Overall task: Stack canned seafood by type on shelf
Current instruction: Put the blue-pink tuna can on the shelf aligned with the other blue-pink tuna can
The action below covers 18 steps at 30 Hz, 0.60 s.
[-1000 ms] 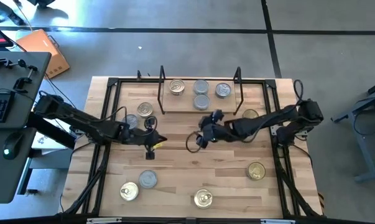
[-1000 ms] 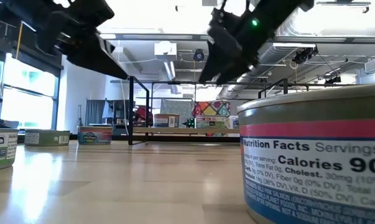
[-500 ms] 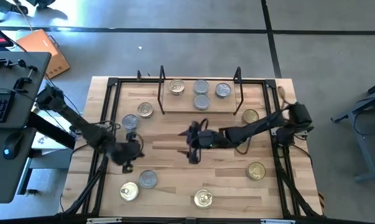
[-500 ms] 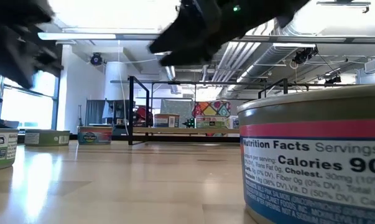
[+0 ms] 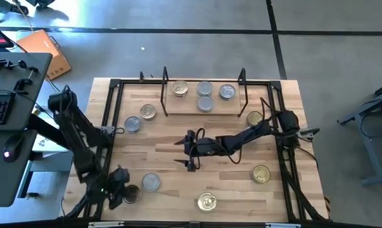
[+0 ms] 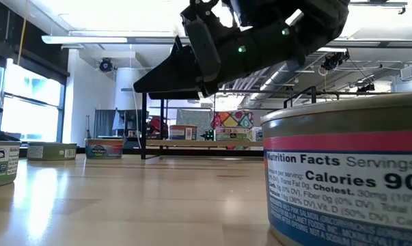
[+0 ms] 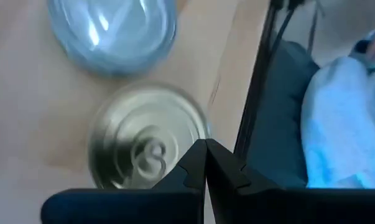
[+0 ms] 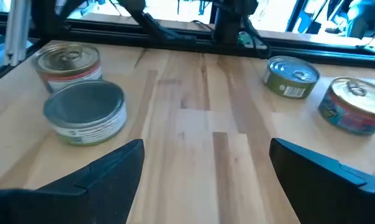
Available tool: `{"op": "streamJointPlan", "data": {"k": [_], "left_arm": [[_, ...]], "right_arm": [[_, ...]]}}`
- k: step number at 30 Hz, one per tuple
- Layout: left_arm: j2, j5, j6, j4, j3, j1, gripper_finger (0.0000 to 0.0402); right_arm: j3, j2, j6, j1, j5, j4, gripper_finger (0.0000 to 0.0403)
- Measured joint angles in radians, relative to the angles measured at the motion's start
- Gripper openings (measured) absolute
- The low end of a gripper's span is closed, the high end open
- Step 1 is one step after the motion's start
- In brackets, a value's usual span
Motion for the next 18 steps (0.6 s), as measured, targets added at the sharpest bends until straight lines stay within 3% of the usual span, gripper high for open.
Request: {"op": "streamJointPlan", "data": {"k": [8, 18], "left_arm": [[0.155, 0.134, -0.120, -0.069, 0.013, 0.055, 0.0000], [0.099, -0.033, 0.129, -0.361, 0.004, 0.245, 0.0000]], "right_arm": [[0.000, 0.000, -0.017, -0.019, 0.003, 0.021, 0.0339], [0.000, -0.016, -0.011, 0.018, 0.136, -0.016, 0.0339]]}}
